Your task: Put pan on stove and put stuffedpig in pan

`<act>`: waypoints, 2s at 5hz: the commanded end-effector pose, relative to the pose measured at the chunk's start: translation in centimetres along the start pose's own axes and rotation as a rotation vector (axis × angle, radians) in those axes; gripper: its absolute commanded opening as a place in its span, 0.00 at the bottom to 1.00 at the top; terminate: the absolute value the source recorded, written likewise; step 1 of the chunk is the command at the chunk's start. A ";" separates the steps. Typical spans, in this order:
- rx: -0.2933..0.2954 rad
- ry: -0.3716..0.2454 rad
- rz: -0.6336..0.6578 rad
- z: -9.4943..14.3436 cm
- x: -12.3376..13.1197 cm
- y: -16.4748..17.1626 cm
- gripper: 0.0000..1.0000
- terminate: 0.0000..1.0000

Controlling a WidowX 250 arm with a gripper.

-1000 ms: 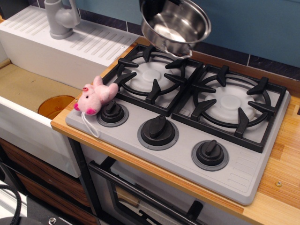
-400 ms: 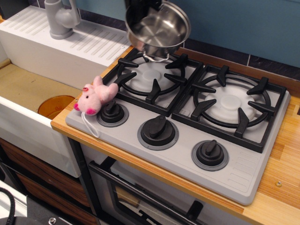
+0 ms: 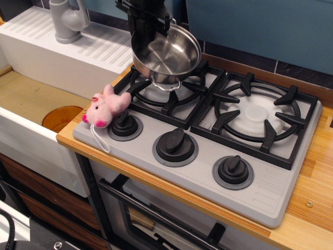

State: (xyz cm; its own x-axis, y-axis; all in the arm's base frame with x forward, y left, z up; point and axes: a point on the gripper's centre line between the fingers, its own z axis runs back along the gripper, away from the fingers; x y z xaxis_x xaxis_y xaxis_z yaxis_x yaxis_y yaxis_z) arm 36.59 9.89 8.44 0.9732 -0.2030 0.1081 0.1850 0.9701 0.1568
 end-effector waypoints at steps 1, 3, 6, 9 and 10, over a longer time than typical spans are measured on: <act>-0.014 -0.079 0.004 2.8 1.3 0.8 1.00 0.00; -0.005 -0.050 -0.009 4.8 1.5 1.0 1.00 0.00; 0.050 -0.037 -0.013 6.3 1.8 0.3 1.00 0.00; 0.162 -0.149 0.043 6.6 -2.9 1.9 1.00 0.00; 0.179 -0.184 0.049 5.8 -4.8 1.8 1.00 0.00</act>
State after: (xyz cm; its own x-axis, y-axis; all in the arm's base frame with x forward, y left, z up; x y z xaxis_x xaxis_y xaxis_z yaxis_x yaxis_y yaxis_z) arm 30.90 11.69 11.74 0.9509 -0.1910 0.2434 0.1184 0.9515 0.2838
